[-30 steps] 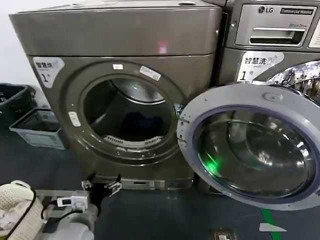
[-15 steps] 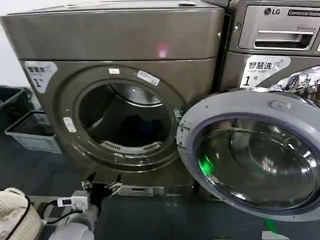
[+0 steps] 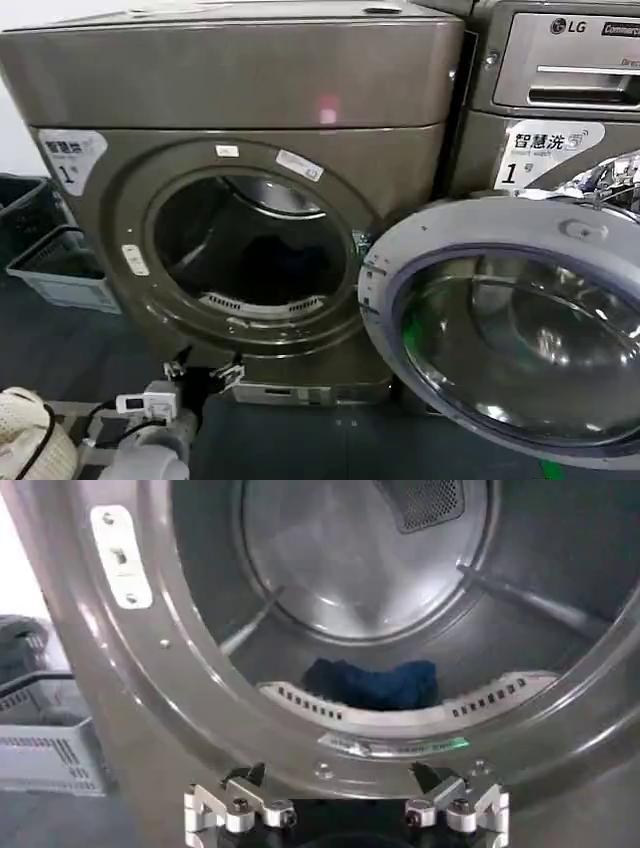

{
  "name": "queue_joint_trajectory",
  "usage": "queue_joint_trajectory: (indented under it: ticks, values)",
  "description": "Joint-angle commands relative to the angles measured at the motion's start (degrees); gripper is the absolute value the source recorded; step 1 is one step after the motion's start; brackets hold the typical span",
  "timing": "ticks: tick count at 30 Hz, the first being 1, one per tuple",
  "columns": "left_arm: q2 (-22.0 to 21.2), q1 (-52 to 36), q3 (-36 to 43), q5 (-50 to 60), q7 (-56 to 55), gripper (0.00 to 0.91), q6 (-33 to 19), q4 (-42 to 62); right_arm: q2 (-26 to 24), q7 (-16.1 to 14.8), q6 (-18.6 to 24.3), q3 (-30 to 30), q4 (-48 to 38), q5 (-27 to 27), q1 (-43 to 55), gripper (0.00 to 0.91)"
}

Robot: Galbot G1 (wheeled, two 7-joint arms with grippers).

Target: Grasp the clothes from the dryer.

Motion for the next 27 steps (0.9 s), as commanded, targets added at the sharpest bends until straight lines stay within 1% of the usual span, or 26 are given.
queue_joint_trajectory:
  ticks: [1, 27]
  values:
    - [0.0, 0.0, 0.1, 0.0, 0.1, 0.907, 2.8, 0.1, 0.1, 0.0, 0.0, 0.1, 0.0, 0.0, 0.0, 0.907]
    - [-0.1, 0.5, 0.2, 0.2, 0.2, 0.907, 2.8, 0.3, 0.8, 0.0, 0.2, -0.2, 0.2, 0.0, 0.0, 0.907]
